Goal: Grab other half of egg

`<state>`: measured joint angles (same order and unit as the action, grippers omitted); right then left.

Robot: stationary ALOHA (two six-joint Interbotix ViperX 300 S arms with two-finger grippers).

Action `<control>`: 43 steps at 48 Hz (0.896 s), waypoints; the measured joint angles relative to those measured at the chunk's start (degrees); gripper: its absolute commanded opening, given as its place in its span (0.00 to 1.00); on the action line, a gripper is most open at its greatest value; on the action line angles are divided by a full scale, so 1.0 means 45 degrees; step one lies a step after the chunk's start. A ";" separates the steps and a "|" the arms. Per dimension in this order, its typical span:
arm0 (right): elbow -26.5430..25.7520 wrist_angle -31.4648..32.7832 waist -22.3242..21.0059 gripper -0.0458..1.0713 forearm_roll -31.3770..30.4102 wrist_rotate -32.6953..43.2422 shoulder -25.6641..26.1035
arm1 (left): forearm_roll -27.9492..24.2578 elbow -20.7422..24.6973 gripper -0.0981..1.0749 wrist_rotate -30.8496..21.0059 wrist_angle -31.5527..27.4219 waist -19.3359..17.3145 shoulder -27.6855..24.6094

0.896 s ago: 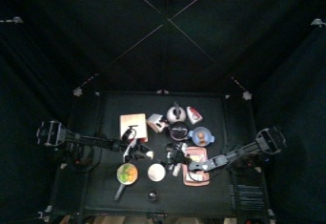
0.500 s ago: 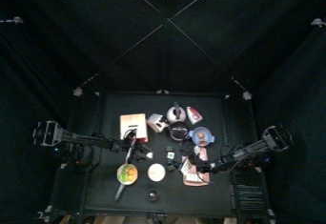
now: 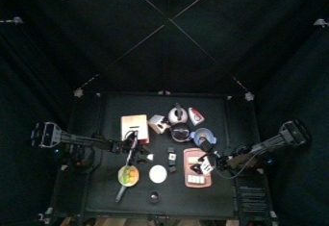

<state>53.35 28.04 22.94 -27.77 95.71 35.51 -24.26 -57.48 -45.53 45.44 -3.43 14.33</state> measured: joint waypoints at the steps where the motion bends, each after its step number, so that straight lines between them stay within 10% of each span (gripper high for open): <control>1: 0.0137 -0.0391 -0.0059 0.97 0.0039 -0.0020 0.0039 | -0.0020 0.0000 0.54 0.0020 0.0000 0.0000 0.0000; 10: 0.0977 -0.3203 -0.0625 0.97 -0.0059 -0.0039 0.0137 | 0.0000 0.0000 0.54 0.0020 0.0000 -0.0039 0.0020; 24: 0.1562 -0.3555 -0.1797 0.97 0.0508 -0.0156 0.0156 | -0.0020 -0.0078 0.54 0.0020 0.0000 -0.0156 0.0000; 43: 0.1582 0.0488 0.0391 0.97 -0.1602 -0.2070 0.0273 | 0.0000 -0.0078 0.54 0.0000 0.0000 -0.0254 -0.0020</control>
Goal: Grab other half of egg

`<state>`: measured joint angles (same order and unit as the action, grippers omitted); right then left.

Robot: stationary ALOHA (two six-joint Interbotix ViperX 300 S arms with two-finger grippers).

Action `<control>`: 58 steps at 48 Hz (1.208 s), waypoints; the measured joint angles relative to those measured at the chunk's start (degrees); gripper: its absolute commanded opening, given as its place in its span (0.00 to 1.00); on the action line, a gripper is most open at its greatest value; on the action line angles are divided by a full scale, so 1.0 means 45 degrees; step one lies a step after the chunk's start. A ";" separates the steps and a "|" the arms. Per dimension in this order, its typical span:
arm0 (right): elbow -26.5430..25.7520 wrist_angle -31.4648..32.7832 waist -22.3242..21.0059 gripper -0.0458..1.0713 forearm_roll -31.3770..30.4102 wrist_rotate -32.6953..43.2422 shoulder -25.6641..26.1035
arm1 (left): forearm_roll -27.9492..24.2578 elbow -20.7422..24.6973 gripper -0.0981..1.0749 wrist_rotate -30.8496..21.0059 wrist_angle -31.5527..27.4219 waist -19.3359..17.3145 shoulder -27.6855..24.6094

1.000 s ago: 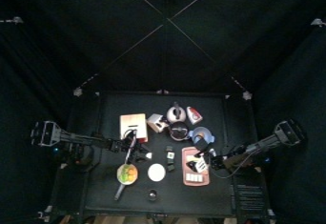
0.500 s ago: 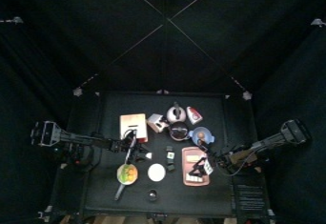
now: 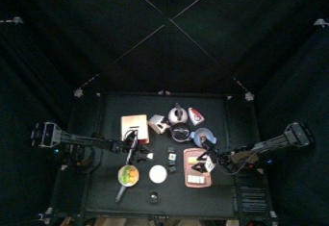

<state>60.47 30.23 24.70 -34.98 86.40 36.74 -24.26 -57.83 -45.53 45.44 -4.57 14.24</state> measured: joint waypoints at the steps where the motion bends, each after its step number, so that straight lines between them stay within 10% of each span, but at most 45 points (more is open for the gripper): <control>1: -0.0020 0.0391 0.0234 0.97 0.0000 -0.0176 0.0039 | -0.0020 0.0000 0.54 0.0020 0.0000 0.0000 0.0000; 17: 0.0000 0.4707 0.3125 0.96 0.1992 -0.1934 0.0078 | -0.0020 0.0000 0.54 0.0000 -0.0527 0.0000 0.0000; 58: 0.0195 0.4551 0.3770 0.96 0.1680 -0.2168 -0.3320 | -0.0020 0.0000 0.54 0.0000 -0.0703 0.0000 0.0000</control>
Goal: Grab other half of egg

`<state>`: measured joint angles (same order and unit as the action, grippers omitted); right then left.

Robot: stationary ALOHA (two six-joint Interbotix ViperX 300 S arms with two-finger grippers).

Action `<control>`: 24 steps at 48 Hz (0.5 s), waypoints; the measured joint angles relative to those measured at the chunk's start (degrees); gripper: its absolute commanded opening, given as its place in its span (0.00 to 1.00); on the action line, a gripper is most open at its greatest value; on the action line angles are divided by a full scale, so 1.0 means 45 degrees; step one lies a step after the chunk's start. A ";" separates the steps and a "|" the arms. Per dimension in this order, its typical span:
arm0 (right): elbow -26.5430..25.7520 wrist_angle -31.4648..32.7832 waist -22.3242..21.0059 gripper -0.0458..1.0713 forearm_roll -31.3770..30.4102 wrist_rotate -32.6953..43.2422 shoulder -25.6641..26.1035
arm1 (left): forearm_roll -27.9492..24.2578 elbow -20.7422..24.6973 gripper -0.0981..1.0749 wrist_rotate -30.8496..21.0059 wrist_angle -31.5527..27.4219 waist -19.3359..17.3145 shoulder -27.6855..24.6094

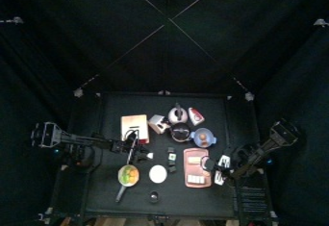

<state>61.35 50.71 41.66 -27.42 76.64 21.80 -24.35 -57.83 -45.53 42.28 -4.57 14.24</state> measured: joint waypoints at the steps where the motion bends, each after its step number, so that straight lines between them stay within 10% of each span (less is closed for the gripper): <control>1: -0.0020 -0.0039 0.0000 0.96 -0.0020 0.0000 -0.0059 | 0.0000 0.0000 0.54 0.0020 -0.0020 -0.0020 0.0000; 24: -0.0703 -0.0781 -0.0039 0.96 -0.0430 0.0020 -0.0937 | 0.0000 0.0000 0.54 0.0020 -0.0156 -0.0039 0.0000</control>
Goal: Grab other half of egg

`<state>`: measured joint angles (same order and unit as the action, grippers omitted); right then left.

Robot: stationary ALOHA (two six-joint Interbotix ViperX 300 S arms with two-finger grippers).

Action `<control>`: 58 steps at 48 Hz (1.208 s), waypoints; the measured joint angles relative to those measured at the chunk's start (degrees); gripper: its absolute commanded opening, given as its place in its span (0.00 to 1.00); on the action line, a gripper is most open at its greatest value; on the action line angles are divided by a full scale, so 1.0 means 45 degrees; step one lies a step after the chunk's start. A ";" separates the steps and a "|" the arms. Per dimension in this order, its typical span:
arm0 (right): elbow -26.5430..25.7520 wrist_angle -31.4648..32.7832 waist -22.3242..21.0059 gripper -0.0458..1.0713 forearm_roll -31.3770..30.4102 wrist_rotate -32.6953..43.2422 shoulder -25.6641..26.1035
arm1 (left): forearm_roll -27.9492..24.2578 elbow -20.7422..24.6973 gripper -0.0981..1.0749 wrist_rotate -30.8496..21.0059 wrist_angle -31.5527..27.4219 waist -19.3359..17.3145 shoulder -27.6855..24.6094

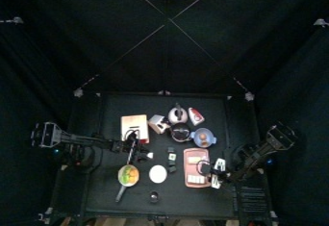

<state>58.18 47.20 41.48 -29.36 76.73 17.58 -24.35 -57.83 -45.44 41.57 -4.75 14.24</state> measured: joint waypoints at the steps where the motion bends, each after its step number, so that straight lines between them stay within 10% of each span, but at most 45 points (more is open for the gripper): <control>1: -0.0020 -0.0020 0.0000 0.96 0.0000 0.0000 -0.0039 | 0.0000 0.0000 0.54 0.0000 0.0000 0.0020 0.0000; 58: 0.0000 -0.1523 -0.0547 0.96 -0.0840 -0.0020 -0.1328 | 0.0000 -0.0020 0.54 0.0000 -0.0098 -0.0059 0.0000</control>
<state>58.18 40.34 39.02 -33.13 76.64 11.60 -24.35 -57.92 -45.44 41.13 -5.01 14.24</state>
